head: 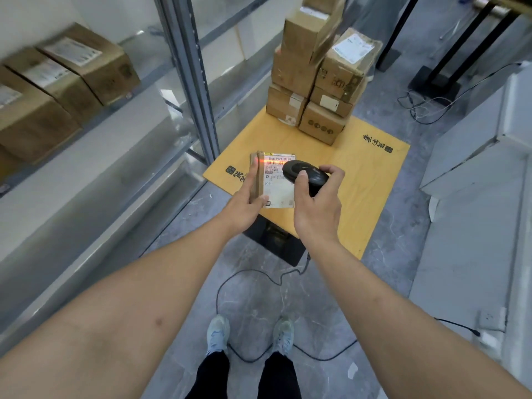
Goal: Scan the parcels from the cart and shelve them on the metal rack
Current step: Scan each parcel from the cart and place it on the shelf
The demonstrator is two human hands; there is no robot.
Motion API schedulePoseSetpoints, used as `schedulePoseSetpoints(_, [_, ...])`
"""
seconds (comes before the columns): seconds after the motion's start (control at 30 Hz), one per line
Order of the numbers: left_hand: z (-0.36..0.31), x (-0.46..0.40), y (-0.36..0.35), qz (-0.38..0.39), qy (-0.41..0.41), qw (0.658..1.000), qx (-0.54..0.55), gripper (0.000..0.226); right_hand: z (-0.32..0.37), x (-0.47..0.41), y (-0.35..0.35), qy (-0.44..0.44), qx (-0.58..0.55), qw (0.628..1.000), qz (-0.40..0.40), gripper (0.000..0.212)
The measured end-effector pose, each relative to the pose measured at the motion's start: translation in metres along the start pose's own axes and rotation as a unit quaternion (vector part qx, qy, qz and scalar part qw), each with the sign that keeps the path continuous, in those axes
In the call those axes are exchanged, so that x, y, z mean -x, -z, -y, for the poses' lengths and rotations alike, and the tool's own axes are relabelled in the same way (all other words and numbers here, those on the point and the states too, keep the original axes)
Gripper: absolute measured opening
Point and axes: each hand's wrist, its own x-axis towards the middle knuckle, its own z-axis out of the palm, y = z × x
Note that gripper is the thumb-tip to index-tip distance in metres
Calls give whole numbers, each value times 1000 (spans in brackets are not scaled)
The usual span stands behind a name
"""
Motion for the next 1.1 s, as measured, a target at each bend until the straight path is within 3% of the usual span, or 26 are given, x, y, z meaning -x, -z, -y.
schedulePoseSetpoints(0.37, [-35, 37, 124, -65, -52, 996, 19, 94, 117, 50, -36, 88, -41, 995, -9, 26])
schedulePoseSetpoints(0.5, [-62, 64, 167, -131, -65, 989, 26, 87, 157, 64, -57, 120, -74, 990, 16, 29])
schedulePoseSetpoints(0.8, [-76, 140, 235, -280, -61, 956, -59, 75, 225, 91, -98, 210, -105, 960, 153, 29])
schedulePoseSetpoints(1.1, [-45, 243, 276, -410, -14, 910, -56, 70, 257, 158, -143, 270, -113, 911, 291, 30])
